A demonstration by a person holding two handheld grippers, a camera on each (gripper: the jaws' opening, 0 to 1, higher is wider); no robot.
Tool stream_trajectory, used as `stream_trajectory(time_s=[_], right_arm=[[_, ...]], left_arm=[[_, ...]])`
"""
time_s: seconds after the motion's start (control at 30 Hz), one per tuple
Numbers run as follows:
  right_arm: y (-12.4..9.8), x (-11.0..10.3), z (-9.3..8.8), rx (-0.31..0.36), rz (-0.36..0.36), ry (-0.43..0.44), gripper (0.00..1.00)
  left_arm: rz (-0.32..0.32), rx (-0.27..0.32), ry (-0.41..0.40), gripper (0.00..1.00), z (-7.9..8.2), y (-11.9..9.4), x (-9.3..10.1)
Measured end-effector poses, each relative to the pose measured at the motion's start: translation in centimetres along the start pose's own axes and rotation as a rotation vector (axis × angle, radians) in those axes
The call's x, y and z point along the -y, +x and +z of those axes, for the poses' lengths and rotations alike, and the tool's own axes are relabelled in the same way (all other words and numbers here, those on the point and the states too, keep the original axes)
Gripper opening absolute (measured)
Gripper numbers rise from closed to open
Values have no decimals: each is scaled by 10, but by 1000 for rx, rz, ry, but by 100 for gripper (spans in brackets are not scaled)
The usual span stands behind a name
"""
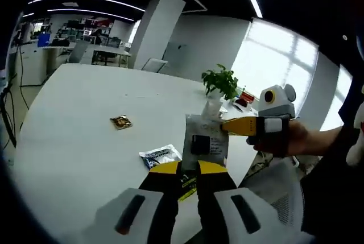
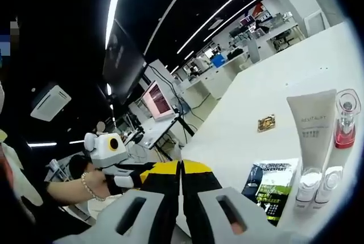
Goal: Arrange the skincare products in the storage area until every visible bottle or jar stands upright without overlapping.
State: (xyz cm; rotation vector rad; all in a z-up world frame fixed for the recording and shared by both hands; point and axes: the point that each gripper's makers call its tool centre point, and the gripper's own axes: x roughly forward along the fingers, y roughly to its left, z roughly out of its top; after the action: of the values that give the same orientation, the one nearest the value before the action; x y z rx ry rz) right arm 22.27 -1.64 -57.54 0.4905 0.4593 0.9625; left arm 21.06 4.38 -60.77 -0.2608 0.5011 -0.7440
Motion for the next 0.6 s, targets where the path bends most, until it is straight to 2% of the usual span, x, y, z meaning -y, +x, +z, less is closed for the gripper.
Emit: stream_trajectory(time_s=[0.27, 0.37, 0.47, 0.53, 0.6], right_arm=[[8, 6, -13, -47, -38, -19, 1], [15, 6, -22, -89, -51, -35, 1], [20, 5, -29, -127, -59, -94, 1], [25, 5, -35, -155, -70, -144, 1], [30, 6, -42, -187, -78, -185, 1]], left_arm=[[4, 4, -70, 2, -7, -8, -5], [19, -45, -103, 1, -18, -12, -5], [44, -92, -151, 1, -30, -15, -9], [56, -102, -155, 1, -35, -16, -13], [88, -131, -186, 1, -43, -18, -19]])
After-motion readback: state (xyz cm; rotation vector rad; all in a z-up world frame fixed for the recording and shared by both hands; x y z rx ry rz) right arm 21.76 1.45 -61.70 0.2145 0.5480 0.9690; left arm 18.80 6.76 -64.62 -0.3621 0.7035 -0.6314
